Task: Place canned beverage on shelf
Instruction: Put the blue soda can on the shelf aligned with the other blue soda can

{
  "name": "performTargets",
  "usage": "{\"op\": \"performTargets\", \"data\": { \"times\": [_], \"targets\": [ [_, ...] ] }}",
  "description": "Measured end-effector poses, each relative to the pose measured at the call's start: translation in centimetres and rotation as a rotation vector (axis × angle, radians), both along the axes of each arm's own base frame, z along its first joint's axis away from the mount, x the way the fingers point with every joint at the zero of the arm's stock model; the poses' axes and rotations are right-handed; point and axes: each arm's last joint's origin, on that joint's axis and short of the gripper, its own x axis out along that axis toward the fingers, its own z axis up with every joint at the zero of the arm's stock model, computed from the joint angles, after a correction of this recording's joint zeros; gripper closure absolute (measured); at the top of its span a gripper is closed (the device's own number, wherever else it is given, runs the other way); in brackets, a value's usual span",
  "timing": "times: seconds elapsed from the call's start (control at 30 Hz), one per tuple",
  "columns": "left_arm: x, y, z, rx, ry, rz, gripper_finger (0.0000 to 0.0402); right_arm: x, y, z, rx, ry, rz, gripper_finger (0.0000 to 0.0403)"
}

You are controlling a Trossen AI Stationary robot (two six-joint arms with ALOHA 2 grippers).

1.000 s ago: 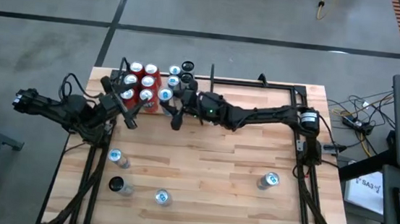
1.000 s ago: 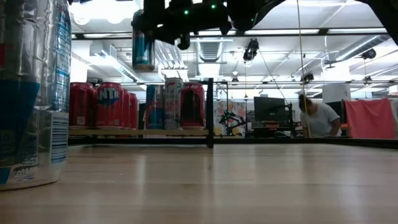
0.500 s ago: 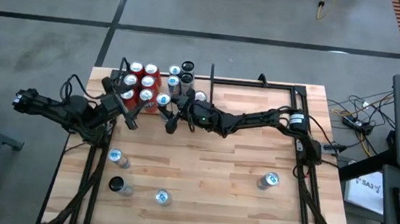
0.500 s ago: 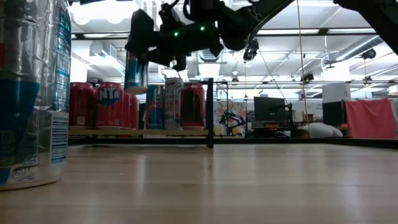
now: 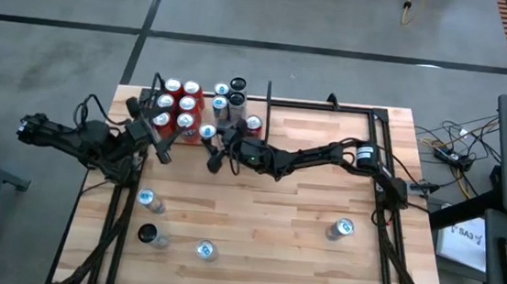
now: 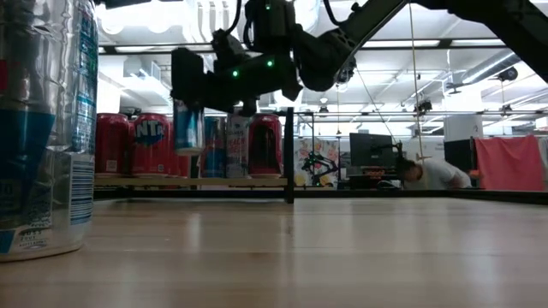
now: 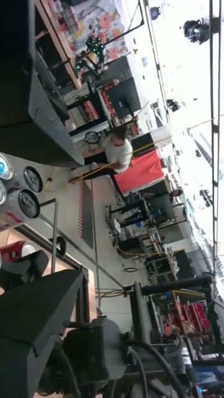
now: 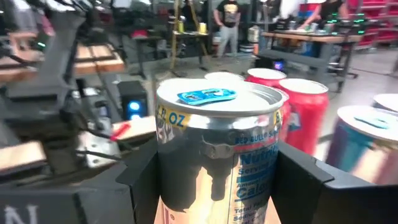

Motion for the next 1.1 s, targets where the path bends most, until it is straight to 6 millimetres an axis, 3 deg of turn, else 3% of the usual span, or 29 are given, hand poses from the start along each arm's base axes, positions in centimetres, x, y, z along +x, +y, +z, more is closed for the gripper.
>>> {"op": "performTargets", "data": {
  "times": [0.3, 0.57, 0.8, 0.9, 1.1],
  "targets": [
    [-0.3, 0.0, -0.9, -0.001, 0.069, -0.023, 0.0135, 0.0, 0.7, -0.5, -0.062, 0.066, -0.047, 0.0182],
    [0.5, -0.9, -2.9, 0.028, 0.246, -0.341, 0.0134, -0.3, 2.3, 1.1, -0.146, 0.085, -0.008, 0.0182],
    [1.1, -0.6, -3.6, 0.024, 0.215, -0.374, 0.0134, -0.4, 4.4, 2.0, -0.21, 0.095, 0.034, 0.0182],
    [1.6, -0.4, -4.1, 0.009, 0.194, -0.469, 0.0134, -0.5, 4.6, 2.2, -0.219, 0.093, 0.035, 0.0182],
    [2.6, 1.0, -4.7, -0.07, 0.198, -0.421, 0.0134, -0.5, 4.7, 2.2, -0.224, 0.098, 0.038, 0.0182]
  ]
}}
